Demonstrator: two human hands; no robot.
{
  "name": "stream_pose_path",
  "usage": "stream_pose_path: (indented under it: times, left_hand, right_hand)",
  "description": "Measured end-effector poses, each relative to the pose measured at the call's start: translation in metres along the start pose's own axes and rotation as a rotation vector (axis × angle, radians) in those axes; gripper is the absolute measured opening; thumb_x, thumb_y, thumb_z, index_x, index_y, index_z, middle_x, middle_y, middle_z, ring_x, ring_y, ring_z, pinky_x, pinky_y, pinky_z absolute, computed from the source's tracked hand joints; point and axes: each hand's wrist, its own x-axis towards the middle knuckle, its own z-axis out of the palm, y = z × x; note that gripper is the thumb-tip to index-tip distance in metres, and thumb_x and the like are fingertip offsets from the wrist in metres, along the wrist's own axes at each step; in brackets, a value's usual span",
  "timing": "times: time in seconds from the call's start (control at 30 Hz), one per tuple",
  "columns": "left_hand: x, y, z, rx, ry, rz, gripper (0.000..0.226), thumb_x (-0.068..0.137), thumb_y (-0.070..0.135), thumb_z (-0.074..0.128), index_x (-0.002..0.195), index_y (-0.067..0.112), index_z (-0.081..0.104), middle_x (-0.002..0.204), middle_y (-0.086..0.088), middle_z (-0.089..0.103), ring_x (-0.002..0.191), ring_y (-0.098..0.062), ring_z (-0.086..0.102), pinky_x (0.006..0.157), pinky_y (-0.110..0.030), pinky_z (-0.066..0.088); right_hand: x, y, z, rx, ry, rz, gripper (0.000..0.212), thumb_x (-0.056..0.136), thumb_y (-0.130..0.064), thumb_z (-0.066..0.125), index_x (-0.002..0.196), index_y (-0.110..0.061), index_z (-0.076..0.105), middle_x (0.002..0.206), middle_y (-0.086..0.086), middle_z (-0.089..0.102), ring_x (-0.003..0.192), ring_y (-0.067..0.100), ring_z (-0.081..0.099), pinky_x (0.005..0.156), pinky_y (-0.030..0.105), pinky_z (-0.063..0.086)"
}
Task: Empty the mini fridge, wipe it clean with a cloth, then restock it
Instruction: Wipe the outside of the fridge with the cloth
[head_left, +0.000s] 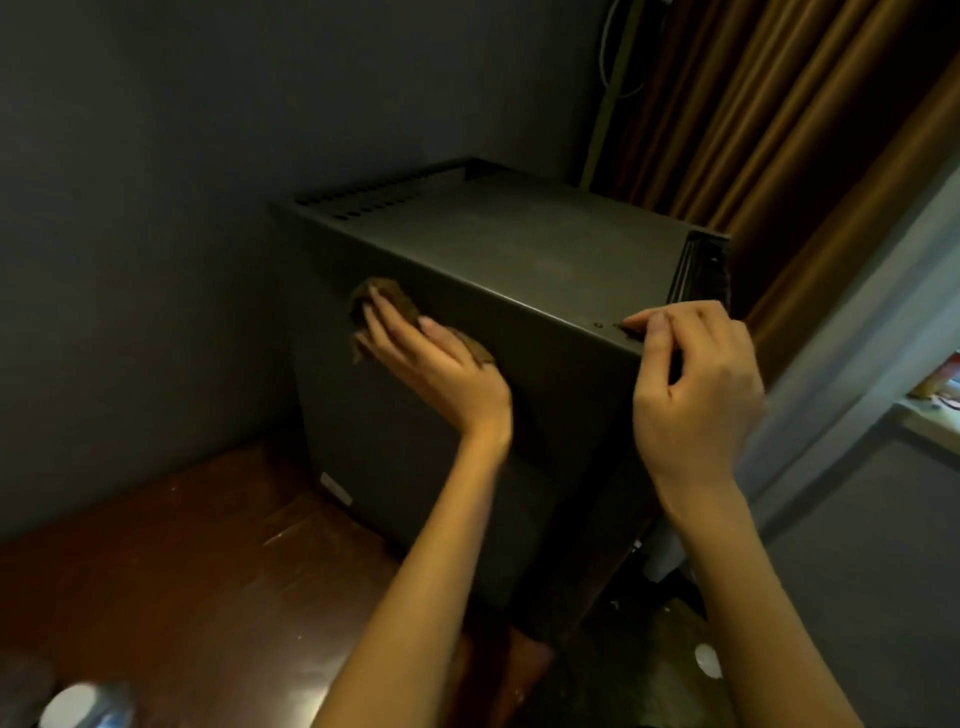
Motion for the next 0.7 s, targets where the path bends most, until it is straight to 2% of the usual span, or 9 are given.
stream_pose_path:
  times: [0.1,0.2,0.27,0.33,0.43,0.53,0.6,0.63,0.7]
  left_hand:
    - [-0.064,0.001,-0.007,0.042,-0.127,0.197,0.049,0.103,0.015,0.031,0.151,0.007,0.024,0.159,-0.013,0.016,0.148,-0.034,0.007,0.121,-0.038,0.008]
    - [-0.143,-0.015,-0.025,0.096,-0.289,0.224,0.052,0.105,0.031,0.024,0.154,0.030,0.006,0.162,0.006,0.000,0.149,-0.028,0.002,0.120,-0.047,0.013]
    - [-0.143,-0.029,-0.028,0.111,-0.277,0.143,0.052,0.105,0.037,0.022,0.153,0.037,0.001,0.162,0.010,-0.001,0.150,-0.021,0.002,0.121,-0.040,0.012]
    - [-0.108,-0.040,-0.024,0.097,-0.148,0.036,0.051,0.105,0.031,0.026,0.153,0.030,0.010,0.160,0.001,0.010,0.149,-0.017,0.007,0.121,-0.028,0.009]
    - [-0.027,-0.029,-0.012,0.043,0.057,-0.133,0.047,0.104,0.018,0.035,0.149,0.012,0.029,0.155,-0.014,0.027,0.146,-0.026,0.016,0.119,-0.024,0.008]
    - [-0.011,0.012,0.005,0.005,-0.021,0.072,0.048,0.103,0.022,0.031,0.147,0.005,0.033,0.156,-0.014,0.025,0.148,-0.031,0.012,0.121,-0.029,0.006]
    - [-0.051,0.024,0.004,0.027,-0.144,0.264,0.049,0.104,0.026,0.027,0.151,0.013,0.024,0.160,-0.003,0.014,0.149,-0.028,0.007,0.122,-0.036,0.010]
    - [-0.078,0.017,-0.001,0.051,-0.210,0.287,0.049,0.105,0.030,0.025,0.153,0.025,0.016,0.161,0.006,0.007,0.150,-0.024,0.005,0.121,-0.037,0.011]
    - [-0.116,-0.020,-0.022,0.090,-0.256,0.126,0.050,0.104,0.042,0.020,0.149,0.048,0.001,0.158,0.024,-0.003,0.149,-0.011,0.004,0.121,-0.041,0.016]
  right_hand:
    - [0.008,-0.011,-0.003,-0.116,-0.133,-0.128,0.023,0.098,-0.022,0.046,0.105,-0.014,0.066,0.103,0.004,0.062,0.097,0.018,0.056,0.099,0.040,0.043]
    - [0.014,-0.025,0.010,-0.109,-0.213,-0.190,0.027,0.099,-0.022,0.044,0.117,-0.015,0.064,0.118,0.004,0.062,0.110,0.018,0.057,0.112,0.039,0.034]
    - [0.014,-0.030,0.019,-0.149,-0.230,-0.188,0.033,0.101,-0.025,0.039,0.122,-0.016,0.062,0.128,0.003,0.060,0.113,0.017,0.058,0.099,0.036,0.045]
    - [0.015,-0.030,0.024,-0.172,-0.235,-0.171,0.036,0.101,-0.028,0.035,0.124,-0.017,0.062,0.130,0.002,0.059,0.112,0.017,0.059,0.084,0.032,0.049]
    - [0.014,-0.028,0.025,-0.169,-0.238,-0.177,0.039,0.101,-0.028,0.033,0.124,-0.016,0.062,0.128,0.003,0.061,0.112,0.019,0.060,0.084,0.034,0.050]
    - [0.013,-0.030,0.028,-0.150,-0.234,-0.179,0.038,0.100,-0.026,0.032,0.122,-0.016,0.062,0.123,0.003,0.064,0.108,0.018,0.061,0.083,0.032,0.049]
    - [0.014,-0.030,0.029,-0.116,-0.245,-0.174,0.039,0.100,-0.026,0.032,0.122,-0.014,0.062,0.121,0.004,0.064,0.107,0.019,0.061,0.085,0.032,0.048]
    - [0.014,-0.030,0.029,-0.106,-0.251,-0.175,0.039,0.100,-0.025,0.032,0.122,-0.013,0.062,0.121,0.004,0.064,0.107,0.019,0.061,0.085,0.031,0.047]
    - [0.012,-0.030,0.027,-0.121,-0.246,-0.178,0.038,0.101,-0.025,0.032,0.123,-0.013,0.061,0.121,0.005,0.064,0.106,0.019,0.061,0.082,0.030,0.047]
